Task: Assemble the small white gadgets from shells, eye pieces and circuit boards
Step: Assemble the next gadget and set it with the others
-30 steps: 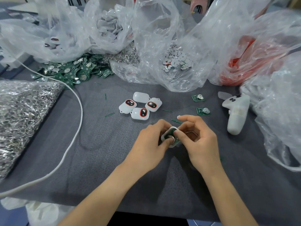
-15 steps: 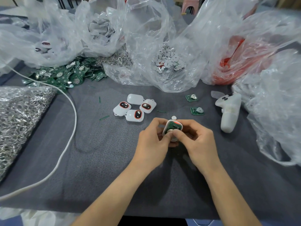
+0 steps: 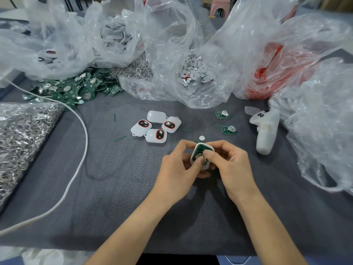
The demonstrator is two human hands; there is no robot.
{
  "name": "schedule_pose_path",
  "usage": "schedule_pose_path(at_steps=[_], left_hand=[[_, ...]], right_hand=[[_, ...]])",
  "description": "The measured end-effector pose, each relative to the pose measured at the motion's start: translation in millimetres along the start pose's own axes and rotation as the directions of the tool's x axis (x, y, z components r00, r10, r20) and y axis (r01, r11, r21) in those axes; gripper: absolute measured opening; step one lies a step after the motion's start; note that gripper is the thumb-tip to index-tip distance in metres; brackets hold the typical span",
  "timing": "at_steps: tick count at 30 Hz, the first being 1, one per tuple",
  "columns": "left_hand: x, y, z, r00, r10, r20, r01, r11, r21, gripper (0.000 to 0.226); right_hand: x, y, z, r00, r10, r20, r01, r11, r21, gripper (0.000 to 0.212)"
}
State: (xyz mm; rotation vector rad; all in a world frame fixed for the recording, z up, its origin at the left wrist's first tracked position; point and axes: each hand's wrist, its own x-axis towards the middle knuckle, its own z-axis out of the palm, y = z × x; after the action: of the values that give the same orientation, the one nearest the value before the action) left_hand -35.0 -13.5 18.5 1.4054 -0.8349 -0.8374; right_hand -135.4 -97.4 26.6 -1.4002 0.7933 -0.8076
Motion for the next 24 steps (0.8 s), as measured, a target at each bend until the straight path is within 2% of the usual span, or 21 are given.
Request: schedule_pose_path(at_steps=[11, 17, 24], left_hand=[[-0.9, 1.9, -2.0, 0.999, -0.03, 0.035, 0.03, 0.999, -0.018, 0.017], [-4.4, 1.5, -1.9, 0.999, 0.014, 0.042, -0.019, 0.991, 0.132, 0.021], [-4.0, 3.1, -0.5, 0.999, 0.024, 0.039, -0.03, 0.986, 0.165, 0.019]], right_hand=[[-0.2, -3.3, -4.7, 0.998, 0.005, 0.064, -0.005, 1.0, 0.001, 0.013], [-0.5, -1.1, -2.5, 0.996, -0.028, 0.083, 0.035, 0.996, -0.084, 0.013], [1.1, 1.3, -2.6, 0.996, -0.042, 0.083, 0.05, 0.994, -0.094, 0.015]])
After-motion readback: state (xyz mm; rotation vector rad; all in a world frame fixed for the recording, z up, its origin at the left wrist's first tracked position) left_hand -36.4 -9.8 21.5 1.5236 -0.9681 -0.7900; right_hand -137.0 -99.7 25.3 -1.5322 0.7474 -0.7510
